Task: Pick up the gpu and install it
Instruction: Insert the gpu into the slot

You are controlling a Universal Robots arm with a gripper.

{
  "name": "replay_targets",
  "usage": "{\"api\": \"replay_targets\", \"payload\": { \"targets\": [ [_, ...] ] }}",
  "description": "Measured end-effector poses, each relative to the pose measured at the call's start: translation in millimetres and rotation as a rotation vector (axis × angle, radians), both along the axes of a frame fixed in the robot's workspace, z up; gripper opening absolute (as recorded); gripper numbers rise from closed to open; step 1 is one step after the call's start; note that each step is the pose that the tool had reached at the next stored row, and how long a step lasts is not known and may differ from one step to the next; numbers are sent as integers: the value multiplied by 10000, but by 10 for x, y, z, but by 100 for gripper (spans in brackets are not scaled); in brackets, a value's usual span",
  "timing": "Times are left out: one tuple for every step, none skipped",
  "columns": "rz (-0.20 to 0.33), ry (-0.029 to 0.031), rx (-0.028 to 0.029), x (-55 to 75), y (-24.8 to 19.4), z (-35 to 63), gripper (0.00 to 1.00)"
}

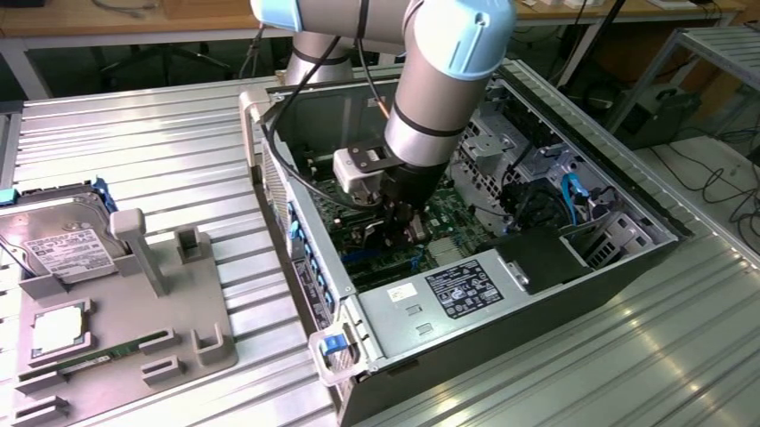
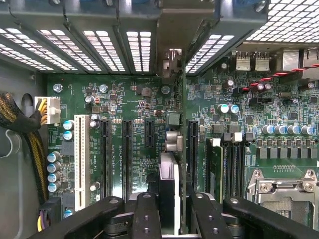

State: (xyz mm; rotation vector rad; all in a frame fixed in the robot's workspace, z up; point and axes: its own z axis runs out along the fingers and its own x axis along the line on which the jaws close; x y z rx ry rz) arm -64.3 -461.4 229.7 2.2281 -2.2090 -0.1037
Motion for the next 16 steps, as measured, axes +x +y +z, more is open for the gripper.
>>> {"api": "replay_targets", "payload": {
  "targets": [
    [-1, -2, 3, 0, 1, 11, 28],
    [-1, -2, 0, 0, 1, 14, 28],
    [-1, -1, -5, 0, 0, 16, 28],
    [0, -1, -6, 0, 0, 18, 28],
    [0, -1, -8, 0, 0, 33, 28],
    [1, 1, -12, 0, 1, 47, 28],
    [1, 0, -12, 0, 1, 56, 28],
    [1, -2, -10, 0, 2, 56, 28],
    [1, -3, -16, 0, 1, 56, 28],
    [1, -4, -27, 0, 2, 56, 28],
    [0, -3, -52, 0, 2, 56, 28],
    [-1, -2, -91, -1, 5, 57, 28],
    [-1, -2, -143, -1, 14, 57, 28],
    [0, -2, -201, 0, 26, 57, 28],
    [1, -2, -215, 0, 29, 56, 28],
    [1, -3, -216, 0, 29, 56, 28]
  ]
}}
